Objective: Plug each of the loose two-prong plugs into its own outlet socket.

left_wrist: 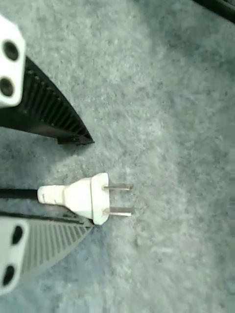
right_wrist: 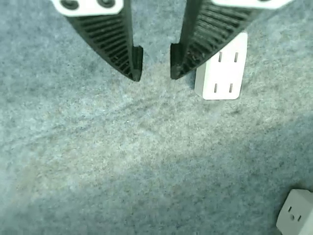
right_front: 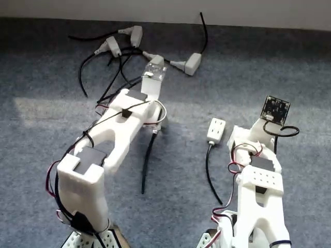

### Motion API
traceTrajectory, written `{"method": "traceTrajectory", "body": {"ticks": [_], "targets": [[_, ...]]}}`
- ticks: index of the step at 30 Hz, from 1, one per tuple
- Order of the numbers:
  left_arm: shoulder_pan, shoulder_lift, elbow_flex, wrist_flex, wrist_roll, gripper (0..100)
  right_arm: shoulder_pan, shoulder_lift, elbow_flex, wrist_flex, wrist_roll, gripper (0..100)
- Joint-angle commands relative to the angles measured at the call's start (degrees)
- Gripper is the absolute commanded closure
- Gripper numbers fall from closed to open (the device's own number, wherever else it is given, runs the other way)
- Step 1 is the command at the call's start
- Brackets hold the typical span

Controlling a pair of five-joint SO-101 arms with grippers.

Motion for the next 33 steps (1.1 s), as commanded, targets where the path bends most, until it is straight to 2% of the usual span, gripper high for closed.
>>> {"method": "traceTrajectory", "body": {"ticks": [1, 13, 16, 21, 33], "targets": [[0.40, -0.75, -0.40, 2.02, 0.18, 75, -0.92, -1.54, -0.40, -1.19, -0.53, 88.9], [6.20, -0.75, -0.04, 0.09, 2.11, 75, -0.92, -1.54, -0.40, -1.19, -0.53, 88.9], [6.73, -0.75, -0.04, 0.09, 7.56, 81, -0.92, -1.54, -0.40, -1.19, -0.53, 88.9], [6.99, -0.75, -0.48, -0.26, 8.09, 92, -0.92, -1.54, -0.40, -1.19, -0.53, 88.9], [6.46, -0.75, -0.84, -3.08, 8.26, 92, -0.92, -1.54, -0.40, -1.19, -0.53, 88.9]]}}
